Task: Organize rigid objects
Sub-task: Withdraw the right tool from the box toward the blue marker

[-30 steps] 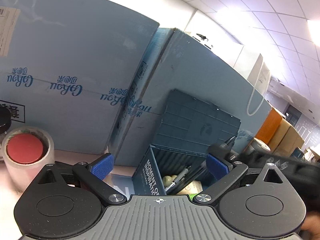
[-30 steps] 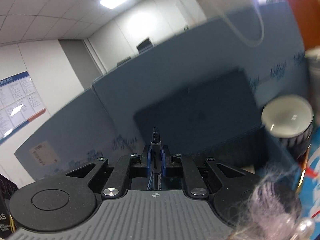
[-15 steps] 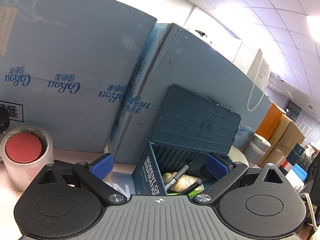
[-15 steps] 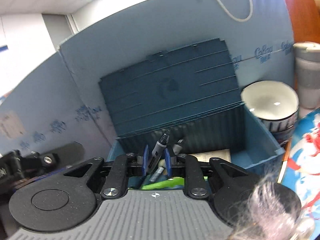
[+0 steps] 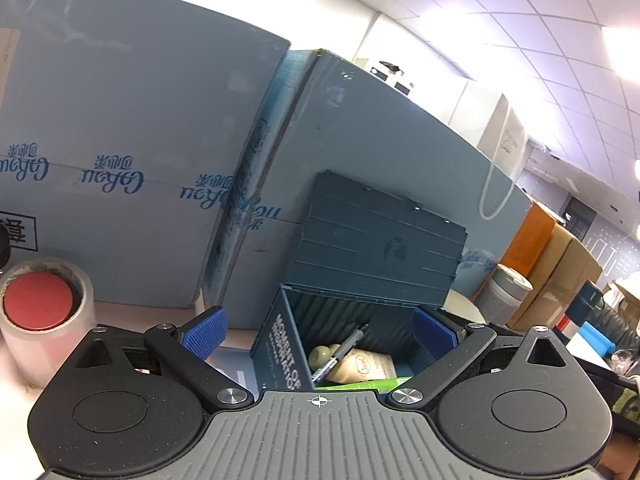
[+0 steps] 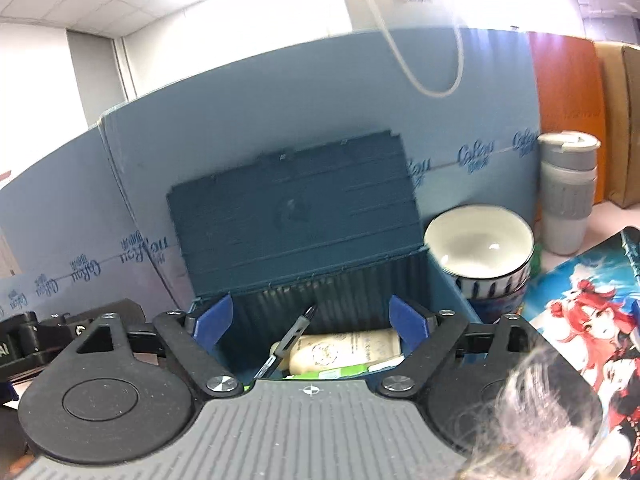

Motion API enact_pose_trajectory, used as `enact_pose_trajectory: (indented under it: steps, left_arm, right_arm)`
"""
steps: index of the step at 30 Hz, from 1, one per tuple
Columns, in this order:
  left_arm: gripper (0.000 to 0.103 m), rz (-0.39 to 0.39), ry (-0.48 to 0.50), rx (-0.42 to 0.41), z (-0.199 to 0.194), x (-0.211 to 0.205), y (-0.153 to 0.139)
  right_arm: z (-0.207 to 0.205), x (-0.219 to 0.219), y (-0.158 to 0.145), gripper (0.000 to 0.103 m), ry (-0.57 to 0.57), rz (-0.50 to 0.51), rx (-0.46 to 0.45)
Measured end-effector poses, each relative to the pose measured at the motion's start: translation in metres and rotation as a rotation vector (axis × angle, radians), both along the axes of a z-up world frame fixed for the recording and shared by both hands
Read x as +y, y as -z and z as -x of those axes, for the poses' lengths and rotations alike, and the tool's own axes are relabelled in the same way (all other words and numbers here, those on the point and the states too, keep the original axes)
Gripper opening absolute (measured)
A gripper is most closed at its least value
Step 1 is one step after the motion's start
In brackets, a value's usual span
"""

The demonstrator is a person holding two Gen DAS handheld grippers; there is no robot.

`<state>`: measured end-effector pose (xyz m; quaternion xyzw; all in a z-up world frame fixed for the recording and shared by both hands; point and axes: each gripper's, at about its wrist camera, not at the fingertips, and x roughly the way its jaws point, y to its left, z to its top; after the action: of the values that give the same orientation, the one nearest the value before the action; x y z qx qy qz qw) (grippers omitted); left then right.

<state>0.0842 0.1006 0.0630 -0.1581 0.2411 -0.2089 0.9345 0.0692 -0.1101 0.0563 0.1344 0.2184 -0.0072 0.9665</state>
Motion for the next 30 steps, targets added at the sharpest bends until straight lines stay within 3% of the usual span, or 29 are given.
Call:
enact_pose_trajectory:
  steps: [11,16,30]
  left_arm:
    - [0.101,0.028,0.024,-0.086,0.023,-0.022,-0.012]
    - [0.103,0.058,0.085,-0.121,0.035,-0.039,-0.013]
    - [0.103,-0.092,0.244,-0.167,0.057,-0.107,0.003]
  right_arm:
    - [0.037,-0.024,-0.012,0.094,0.033,-0.004,-0.056]
    - [0.059,-0.045,-0.017,0.095,0.078,-0.008,-0.09]
    - [0.104,-0.132,0.001,0.097,0.285,-0.004,-0.054]
